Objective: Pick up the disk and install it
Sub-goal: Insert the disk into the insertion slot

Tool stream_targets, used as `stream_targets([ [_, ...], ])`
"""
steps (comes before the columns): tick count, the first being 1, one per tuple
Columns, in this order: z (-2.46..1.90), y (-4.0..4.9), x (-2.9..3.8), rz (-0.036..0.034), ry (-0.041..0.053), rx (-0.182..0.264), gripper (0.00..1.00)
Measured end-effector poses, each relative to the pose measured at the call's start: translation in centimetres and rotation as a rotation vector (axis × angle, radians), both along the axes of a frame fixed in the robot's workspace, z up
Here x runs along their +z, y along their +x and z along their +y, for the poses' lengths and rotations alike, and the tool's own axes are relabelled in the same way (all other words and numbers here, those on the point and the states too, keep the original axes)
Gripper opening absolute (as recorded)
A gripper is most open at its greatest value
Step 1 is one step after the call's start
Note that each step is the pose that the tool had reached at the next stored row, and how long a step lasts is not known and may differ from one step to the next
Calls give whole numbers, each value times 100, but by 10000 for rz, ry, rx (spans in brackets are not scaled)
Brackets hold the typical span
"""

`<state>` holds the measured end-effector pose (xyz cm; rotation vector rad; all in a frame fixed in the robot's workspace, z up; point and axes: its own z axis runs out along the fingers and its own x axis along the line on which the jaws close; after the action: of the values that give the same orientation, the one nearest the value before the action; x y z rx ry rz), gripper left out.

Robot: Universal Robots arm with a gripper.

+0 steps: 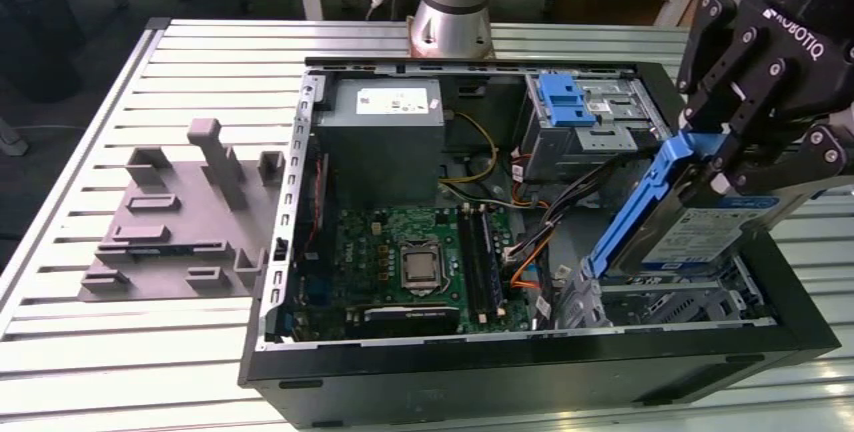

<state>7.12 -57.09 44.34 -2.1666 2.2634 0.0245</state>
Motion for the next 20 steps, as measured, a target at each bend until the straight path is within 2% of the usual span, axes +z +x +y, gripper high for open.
stream_targets([
  [20,0,2,-121,0,0,-7,37],
])
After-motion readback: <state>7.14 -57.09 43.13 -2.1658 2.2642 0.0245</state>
